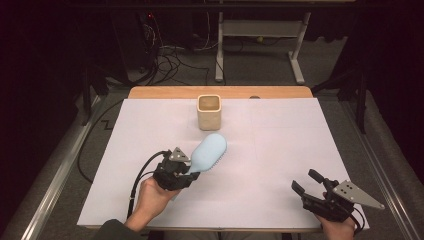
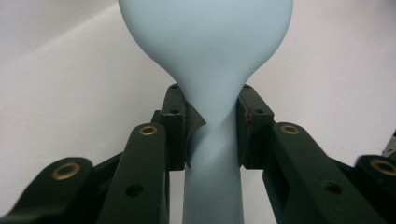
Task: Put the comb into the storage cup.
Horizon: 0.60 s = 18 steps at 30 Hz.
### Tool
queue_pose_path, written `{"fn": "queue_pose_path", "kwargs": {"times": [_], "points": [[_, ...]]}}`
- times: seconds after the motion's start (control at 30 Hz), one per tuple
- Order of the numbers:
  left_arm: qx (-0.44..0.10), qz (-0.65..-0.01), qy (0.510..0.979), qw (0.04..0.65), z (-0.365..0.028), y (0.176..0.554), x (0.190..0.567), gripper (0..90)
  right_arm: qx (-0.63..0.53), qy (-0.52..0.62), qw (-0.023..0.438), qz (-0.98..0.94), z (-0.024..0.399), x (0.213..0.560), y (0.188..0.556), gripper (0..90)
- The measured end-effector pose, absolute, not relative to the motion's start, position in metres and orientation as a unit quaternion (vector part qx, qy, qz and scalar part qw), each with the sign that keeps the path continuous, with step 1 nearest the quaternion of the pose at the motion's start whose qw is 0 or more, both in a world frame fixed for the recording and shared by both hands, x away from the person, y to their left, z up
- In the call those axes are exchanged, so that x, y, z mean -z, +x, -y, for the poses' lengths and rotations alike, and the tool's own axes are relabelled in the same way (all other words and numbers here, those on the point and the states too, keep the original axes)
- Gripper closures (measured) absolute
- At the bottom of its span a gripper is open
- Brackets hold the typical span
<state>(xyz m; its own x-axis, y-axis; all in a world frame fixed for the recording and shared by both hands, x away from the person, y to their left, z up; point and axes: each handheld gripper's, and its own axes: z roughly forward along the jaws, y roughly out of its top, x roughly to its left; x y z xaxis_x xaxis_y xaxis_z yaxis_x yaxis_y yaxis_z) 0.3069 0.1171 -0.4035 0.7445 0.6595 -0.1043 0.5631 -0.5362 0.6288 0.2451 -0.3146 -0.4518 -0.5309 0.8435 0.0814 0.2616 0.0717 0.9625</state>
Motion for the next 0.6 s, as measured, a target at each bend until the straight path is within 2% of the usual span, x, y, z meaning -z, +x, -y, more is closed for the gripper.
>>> {"fn": "queue_pose_path", "kwargs": {"times": [0.6], "points": [[-0.071, -0.32, 0.882, 0.337, -0.092, 0.302, 0.402, 69.2, -0.548, 0.372, 0.242, -0.709, 0.278, 0.452, 0.248, 25.5]]}}
